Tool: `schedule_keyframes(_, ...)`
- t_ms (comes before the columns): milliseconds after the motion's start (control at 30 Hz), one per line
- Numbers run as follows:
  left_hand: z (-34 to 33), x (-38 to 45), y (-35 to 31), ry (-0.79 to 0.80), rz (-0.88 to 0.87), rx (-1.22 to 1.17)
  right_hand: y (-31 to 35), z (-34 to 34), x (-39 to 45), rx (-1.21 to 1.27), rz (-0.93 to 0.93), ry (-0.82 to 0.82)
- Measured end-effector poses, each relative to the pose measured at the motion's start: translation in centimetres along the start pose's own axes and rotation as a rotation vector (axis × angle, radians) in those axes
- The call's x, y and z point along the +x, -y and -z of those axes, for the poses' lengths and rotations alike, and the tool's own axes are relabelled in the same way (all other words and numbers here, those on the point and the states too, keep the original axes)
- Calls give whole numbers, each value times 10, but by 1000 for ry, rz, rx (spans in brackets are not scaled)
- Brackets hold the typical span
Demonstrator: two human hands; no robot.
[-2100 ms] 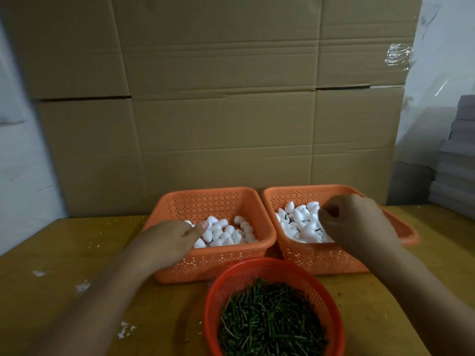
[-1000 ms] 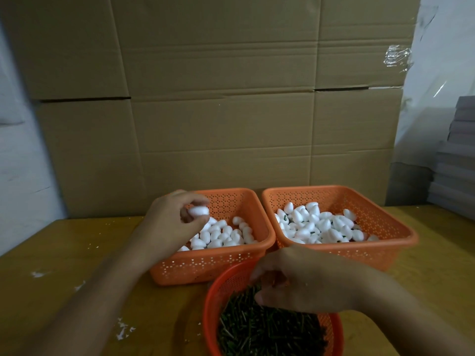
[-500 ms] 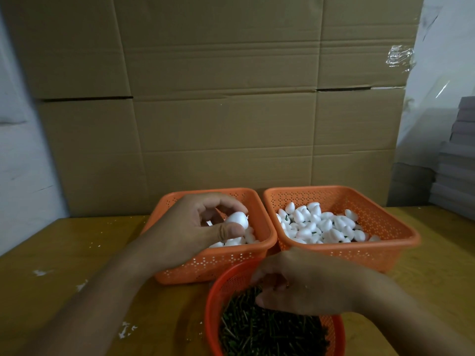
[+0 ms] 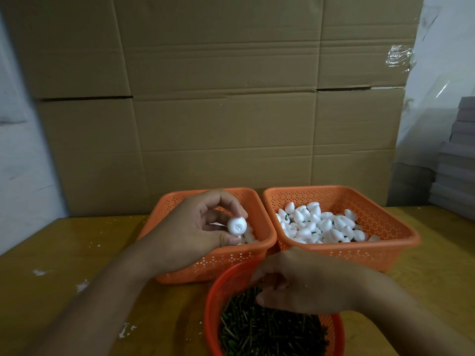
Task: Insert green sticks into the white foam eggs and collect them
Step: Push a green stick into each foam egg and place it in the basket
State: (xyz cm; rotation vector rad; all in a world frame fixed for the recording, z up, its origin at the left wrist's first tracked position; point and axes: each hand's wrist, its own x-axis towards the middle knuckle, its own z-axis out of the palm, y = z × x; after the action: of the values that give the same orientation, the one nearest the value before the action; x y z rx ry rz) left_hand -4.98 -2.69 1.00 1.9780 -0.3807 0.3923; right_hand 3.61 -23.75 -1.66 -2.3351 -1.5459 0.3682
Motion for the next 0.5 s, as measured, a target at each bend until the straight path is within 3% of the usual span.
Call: schedule_keyframes(500, -4, 2, 3, -36, 19, -50, -2, -2, 0, -8, -15, -8)
